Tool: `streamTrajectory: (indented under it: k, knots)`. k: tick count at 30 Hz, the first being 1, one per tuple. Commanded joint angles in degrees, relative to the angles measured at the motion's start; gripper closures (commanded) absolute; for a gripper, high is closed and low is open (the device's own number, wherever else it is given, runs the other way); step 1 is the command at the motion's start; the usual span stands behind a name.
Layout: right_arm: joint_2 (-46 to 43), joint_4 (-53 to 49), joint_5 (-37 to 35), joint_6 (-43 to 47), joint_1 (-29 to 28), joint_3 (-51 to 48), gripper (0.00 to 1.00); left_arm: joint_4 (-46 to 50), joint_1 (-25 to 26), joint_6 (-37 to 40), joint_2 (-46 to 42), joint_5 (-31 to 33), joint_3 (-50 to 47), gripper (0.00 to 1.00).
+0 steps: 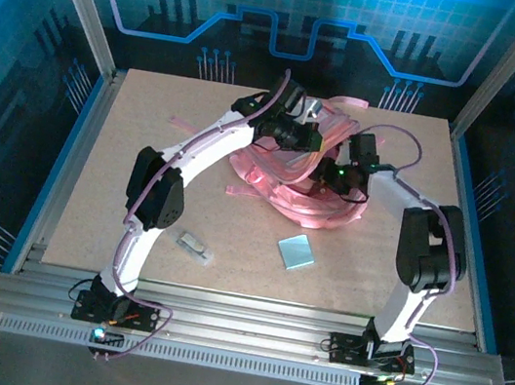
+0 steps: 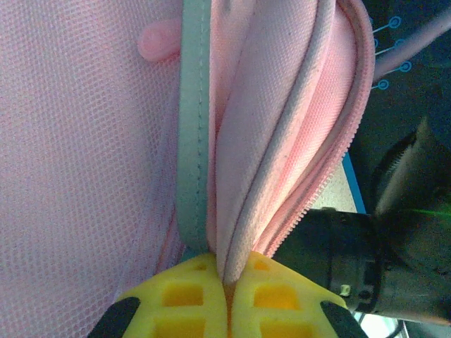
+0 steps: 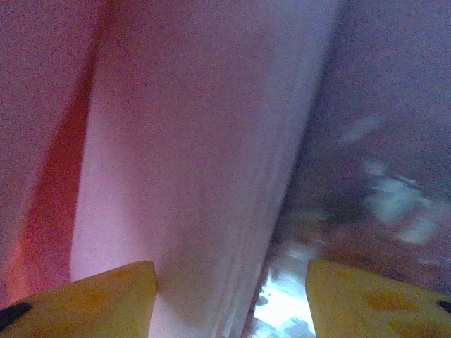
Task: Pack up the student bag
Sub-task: Place the pencil case in the student bag.
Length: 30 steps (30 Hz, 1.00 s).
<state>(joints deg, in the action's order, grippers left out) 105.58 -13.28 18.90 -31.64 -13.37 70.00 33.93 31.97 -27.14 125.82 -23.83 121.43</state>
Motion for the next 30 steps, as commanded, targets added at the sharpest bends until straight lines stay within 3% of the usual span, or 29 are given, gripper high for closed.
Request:
streamTrajectory:
  k: [1,4,7,10,15,22,26,30]
  knots:
    - [2.6,6.6,8.6,-1.5,-3.3,5.0,0.42,-5.0,1.4,-1.5,-4.9,-4.4,0.2,1.00]
    - [3.5,3.5,8.6,-0.5,-3.6,8.0,0.44,-4.4,1.4,-0.9,-5.0,-3.7,0.2,1.00]
    - [-0.5,-3.5,1.6,0.9,-2.5,6.9,0.40,-4.2,1.3,-0.5,-5.2,-3.2,0.2,1.00]
    - [-6.4,-9.3,-4.6,0.9,-0.7,3.4,0.40,-4.6,1.3,-0.4,-5.3,-3.1,0.1,1.00]
    - [-13.6,-11.1,-9.0,1.5,0.2,-3.4,0.40,-5.3,1.3,-0.6,-4.9,-3.3,0.0,1.00]
    - [-7.9,-8.2,-9.5,-0.3,2.4,-4.3,0.50,-5.8,1.4,-1.2,-5.4,-3.8,-0.4,1.00]
    - [-4.8,-6.5,-9.8,-1.7,2.4,-4.2,0.49,-7.0,1.7,-1.6,-6.3,-3.2,-2.0,1.00]
    - [-0.4,-0.2,-3.5,-3.2,1.9,-3.5,0.46,-7.8,1.9,-2.4,-6.3,-3.5,-2.8,1.00]
